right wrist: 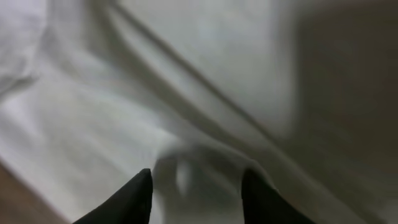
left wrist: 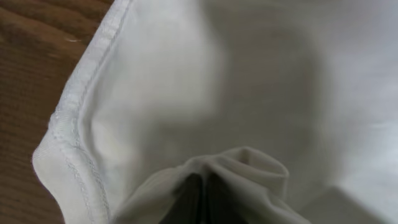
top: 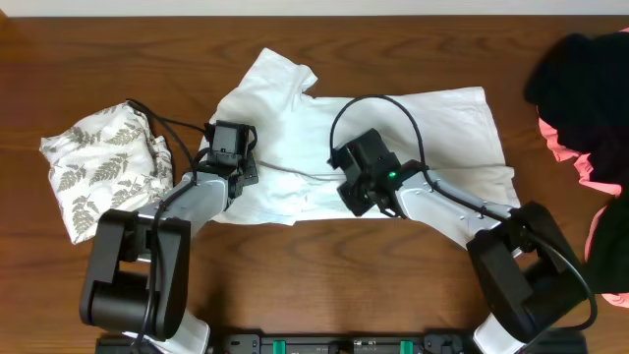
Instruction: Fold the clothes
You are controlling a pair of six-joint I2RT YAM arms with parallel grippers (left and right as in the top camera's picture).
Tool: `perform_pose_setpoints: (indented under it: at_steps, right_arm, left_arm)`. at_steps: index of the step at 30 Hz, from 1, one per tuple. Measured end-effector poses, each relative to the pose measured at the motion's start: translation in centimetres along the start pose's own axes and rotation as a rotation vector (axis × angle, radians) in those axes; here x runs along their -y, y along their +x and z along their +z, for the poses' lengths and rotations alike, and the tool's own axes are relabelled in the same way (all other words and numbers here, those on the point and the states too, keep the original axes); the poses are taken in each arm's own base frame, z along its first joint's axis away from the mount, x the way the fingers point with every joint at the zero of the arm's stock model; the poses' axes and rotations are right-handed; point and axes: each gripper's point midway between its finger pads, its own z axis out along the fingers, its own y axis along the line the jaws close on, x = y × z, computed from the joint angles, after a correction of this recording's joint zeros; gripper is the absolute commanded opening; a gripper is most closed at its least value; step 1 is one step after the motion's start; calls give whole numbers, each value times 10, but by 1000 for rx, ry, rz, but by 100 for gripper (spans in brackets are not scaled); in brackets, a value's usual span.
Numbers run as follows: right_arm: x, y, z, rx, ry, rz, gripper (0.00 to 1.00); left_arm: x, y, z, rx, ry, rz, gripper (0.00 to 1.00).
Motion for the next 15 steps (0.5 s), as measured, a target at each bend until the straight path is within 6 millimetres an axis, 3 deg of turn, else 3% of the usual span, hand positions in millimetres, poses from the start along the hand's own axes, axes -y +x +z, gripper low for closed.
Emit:
perform_pose_setpoints:
  at_steps: [6, 15]
  right_arm:
    - [14, -4, -1, 16, 54, 47, 47]
    - [46, 14, -4, -43, 104, 129, 46]
  left_arm:
    - [0, 0, 0, 0, 0, 0, 7]
    - [0, 0, 0, -1, 0, 0, 6]
